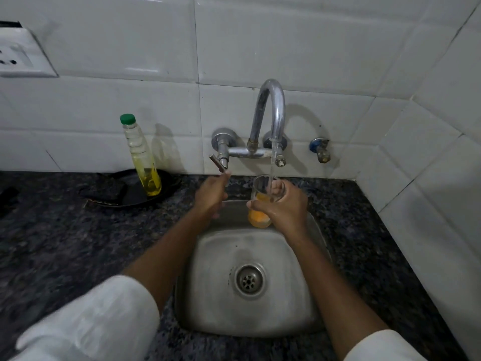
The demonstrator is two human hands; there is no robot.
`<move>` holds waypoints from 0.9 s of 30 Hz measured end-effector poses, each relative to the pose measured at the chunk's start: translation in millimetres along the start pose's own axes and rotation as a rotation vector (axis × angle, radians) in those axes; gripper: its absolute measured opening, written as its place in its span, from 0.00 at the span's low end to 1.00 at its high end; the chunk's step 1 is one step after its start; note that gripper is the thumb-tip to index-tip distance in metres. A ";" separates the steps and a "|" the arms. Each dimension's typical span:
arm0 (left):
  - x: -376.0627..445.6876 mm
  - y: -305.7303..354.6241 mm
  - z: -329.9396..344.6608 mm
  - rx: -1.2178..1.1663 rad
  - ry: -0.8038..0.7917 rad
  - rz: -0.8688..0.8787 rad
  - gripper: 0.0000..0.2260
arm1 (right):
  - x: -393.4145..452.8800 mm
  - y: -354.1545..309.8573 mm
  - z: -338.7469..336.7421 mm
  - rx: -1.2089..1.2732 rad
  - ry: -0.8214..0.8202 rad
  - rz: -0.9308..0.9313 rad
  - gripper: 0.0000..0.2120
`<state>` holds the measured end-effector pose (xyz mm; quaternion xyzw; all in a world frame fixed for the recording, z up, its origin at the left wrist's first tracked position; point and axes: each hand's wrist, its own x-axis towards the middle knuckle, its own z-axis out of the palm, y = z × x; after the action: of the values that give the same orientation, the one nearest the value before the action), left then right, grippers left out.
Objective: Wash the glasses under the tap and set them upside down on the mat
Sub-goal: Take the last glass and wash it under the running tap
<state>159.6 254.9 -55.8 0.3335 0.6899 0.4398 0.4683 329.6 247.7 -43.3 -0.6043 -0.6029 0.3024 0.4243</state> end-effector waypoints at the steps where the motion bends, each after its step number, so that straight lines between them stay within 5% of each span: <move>1: -9.1 -14.2 10.3 -0.133 -0.127 -0.119 0.26 | -1.3 -1.8 1.4 0.006 0.021 0.010 0.23; 4: -34.8 -44.3 42.4 -0.508 -0.452 -0.309 0.29 | -7.1 -8.3 8.5 0.013 0.075 0.059 0.22; 8: -38.6 -45.8 62.9 -1.071 -0.486 -0.290 0.26 | -13.9 -8.5 9.7 0.028 -0.033 0.097 0.22; 12: -20.4 -43.6 50.5 -0.992 -0.473 -0.301 0.21 | -15.0 3.1 -21.5 -0.283 -0.011 -0.426 0.23; 14: -13.1 -41.6 47.8 -0.879 -0.485 -0.304 0.22 | -6.6 6.0 -32.4 -0.405 -0.275 -0.575 0.16; 17: -9.0 -42.6 50.1 -0.779 -0.493 -0.267 0.26 | 5.4 5.7 -23.5 -0.573 -0.628 -0.481 0.11; 21: -12.8 -53.6 60.0 -1.058 -0.503 -0.188 0.20 | 5.1 -5.1 14.0 0.141 -0.359 0.098 0.08; 22: -9.8 -56.2 61.6 -1.114 -0.491 -0.185 0.17 | 0.4 -5.2 17.4 0.197 -0.333 0.123 0.07; 24: -1.4 -54.8 58.3 -1.034 -0.437 -0.199 0.17 | 2.2 8.5 11.3 -0.056 -0.485 -0.136 0.05; 27: 8.5 -51.9 51.0 -0.678 -0.462 -0.245 0.24 | 10.6 27.2 -1.6 -0.803 -0.713 -0.534 0.04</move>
<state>202.1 257.0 -115.4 0.1660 0.4176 0.4968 0.7424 344.8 260.3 -64.9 -0.4062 -0.9061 0.1180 -0.0045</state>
